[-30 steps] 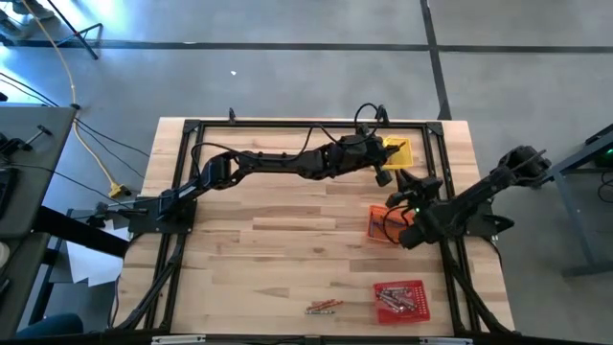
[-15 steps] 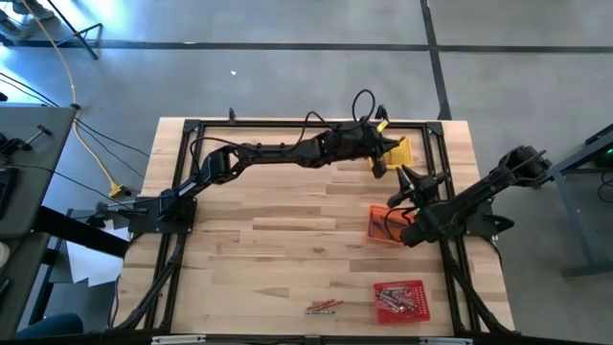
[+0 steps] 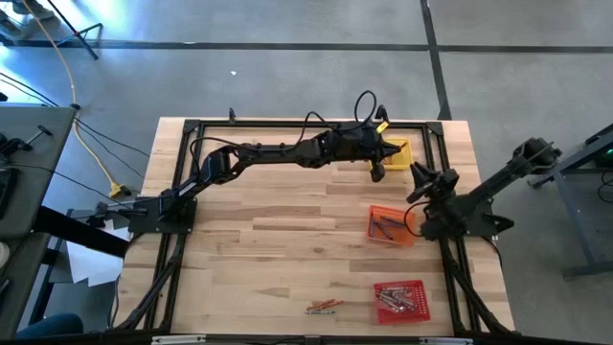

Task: Sort crayons
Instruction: Put the orange crayon into the yellow bin

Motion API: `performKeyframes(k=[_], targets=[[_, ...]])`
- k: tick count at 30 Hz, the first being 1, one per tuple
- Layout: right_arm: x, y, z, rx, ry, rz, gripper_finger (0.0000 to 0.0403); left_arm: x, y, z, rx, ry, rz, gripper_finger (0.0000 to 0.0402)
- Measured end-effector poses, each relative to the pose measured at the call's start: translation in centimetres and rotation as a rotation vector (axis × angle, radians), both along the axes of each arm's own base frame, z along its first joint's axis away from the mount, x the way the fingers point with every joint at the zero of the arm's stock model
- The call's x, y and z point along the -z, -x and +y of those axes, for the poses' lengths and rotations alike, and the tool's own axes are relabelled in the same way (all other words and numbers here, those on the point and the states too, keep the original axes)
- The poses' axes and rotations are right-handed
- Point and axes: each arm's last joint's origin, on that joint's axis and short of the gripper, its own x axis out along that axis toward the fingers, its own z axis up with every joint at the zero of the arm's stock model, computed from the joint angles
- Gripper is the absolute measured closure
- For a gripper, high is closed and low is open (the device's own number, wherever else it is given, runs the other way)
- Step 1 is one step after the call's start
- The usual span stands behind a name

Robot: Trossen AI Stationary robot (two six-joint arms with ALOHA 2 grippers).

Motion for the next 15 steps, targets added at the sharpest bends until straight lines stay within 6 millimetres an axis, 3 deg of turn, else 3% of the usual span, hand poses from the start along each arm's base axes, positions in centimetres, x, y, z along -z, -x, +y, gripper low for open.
performKeyframes(k=[7,15], targets=[[0.3,1.4,-0.2,-0.108,-0.056,-0.078,0.0332,-0.1,0.0,-0.1,0.047,0.005,-0.006,0.0401],[-0.3,1.3,0.3,-0.164,-0.091,-0.12,0.0332,-0.1,-0.1,-0.3,0.051,0.005,-0.008,0.0401]])
